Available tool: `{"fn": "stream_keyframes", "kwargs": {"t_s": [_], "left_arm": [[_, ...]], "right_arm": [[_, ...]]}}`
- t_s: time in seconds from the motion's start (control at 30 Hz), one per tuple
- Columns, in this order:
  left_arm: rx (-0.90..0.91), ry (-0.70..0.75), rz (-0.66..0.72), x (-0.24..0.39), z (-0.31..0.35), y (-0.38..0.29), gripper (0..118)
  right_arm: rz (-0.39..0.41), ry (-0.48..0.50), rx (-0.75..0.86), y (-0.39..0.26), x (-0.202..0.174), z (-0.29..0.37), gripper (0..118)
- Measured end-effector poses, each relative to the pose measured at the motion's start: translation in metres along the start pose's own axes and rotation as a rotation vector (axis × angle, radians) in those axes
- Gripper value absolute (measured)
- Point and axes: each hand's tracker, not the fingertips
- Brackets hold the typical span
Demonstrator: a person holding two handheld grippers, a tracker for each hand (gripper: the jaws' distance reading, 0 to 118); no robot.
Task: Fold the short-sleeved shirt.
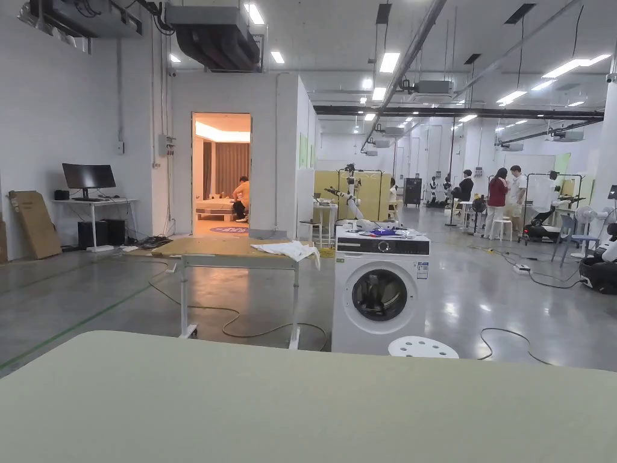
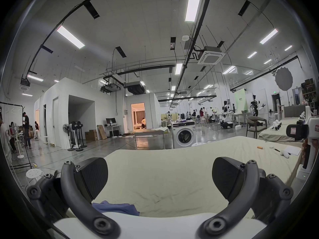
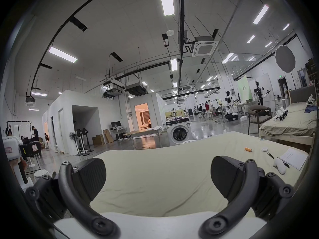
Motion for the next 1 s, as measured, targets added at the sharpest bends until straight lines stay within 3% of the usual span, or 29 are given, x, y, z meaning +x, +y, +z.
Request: {"fn": "stream_keyframes", "kwargs": {"t_s": [0.2,0.73,1.0], "left_arm": [[-0.005,-0.009,0.052,-0.003,-0.001,0.002,118],[-0.034,0.013,0.079,-0.011,-0.001,-0.005,118],[-0.043,-0.001,0.070,-0.009,-0.004,-0.008,118]], "right_arm": [[0.052,0.009,-0.004,0.000,-0.005,0.002,118],[0.085,0.021,-0.031,-0.002,-0.013,-0.003,118],[0.045,0.032,-0.026,0.001,-0.011,-0.002,118]]}}
